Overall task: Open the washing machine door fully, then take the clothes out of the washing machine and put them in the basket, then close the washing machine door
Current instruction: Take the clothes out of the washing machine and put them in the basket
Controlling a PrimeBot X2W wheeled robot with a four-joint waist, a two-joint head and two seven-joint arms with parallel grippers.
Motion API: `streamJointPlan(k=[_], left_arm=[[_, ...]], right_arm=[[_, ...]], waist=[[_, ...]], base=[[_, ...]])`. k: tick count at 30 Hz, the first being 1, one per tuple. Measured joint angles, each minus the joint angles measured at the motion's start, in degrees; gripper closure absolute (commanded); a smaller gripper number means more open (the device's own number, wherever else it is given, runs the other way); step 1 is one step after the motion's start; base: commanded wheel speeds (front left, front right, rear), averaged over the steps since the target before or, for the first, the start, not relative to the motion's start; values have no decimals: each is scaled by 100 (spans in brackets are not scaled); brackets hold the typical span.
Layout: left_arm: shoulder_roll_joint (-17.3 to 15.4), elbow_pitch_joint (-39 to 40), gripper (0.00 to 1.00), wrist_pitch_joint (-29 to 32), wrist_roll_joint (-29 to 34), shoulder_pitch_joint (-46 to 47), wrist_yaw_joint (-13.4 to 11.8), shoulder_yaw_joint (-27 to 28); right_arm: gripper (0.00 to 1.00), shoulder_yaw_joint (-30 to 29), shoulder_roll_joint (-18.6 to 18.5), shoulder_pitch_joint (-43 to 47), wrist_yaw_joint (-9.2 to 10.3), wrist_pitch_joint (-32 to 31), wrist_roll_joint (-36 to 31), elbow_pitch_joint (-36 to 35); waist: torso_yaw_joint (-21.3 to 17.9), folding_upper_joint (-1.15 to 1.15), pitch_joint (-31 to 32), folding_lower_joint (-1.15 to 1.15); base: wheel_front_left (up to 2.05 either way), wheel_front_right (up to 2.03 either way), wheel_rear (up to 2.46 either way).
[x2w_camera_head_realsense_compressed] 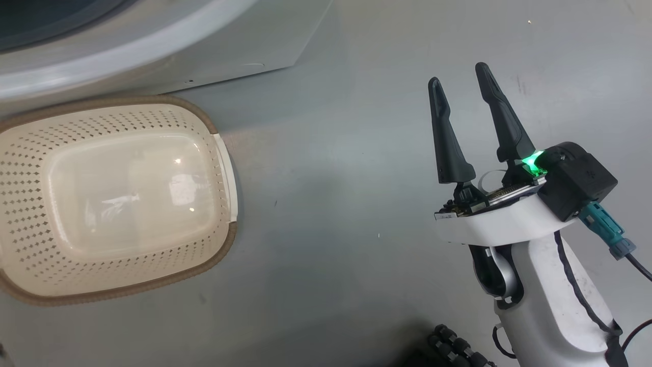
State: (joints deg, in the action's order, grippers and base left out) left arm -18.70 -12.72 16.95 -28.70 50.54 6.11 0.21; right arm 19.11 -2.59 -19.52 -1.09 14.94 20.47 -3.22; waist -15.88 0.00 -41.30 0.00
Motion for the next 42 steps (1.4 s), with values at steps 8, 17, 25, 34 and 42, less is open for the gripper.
streamJointPlan(k=[8,17,25,34,42], left_arm=[[342,158,100,-998,134,-717,0,11],[559,334,100,-2058,360,-1419,-3,47],[739,509,100,-2750,625,-2018,-85,-7],[928,821,100,-3049,712,-2608,-200,-32],[1065,1202,100,-3062,814,-3105,-281,-141]], right_arm=[[0,-79,-3,71,-46,-1,-167,130],[0,-171,-5,338,-89,0,-308,293],[0,-234,-7,716,-137,-1,-367,425],[0,-242,-7,1113,-181,-1,-410,532],[0,-256,-7,1434,-190,-1,-450,541]], waist=[[215,0,367,0],[398,0,895,0],[537,0,1499,0],[646,0,2112,0],[736,0,2540,0]], base=[[0,0,0],[0,0,0],[0,0,0],[0,0,0],[0,0,0]])
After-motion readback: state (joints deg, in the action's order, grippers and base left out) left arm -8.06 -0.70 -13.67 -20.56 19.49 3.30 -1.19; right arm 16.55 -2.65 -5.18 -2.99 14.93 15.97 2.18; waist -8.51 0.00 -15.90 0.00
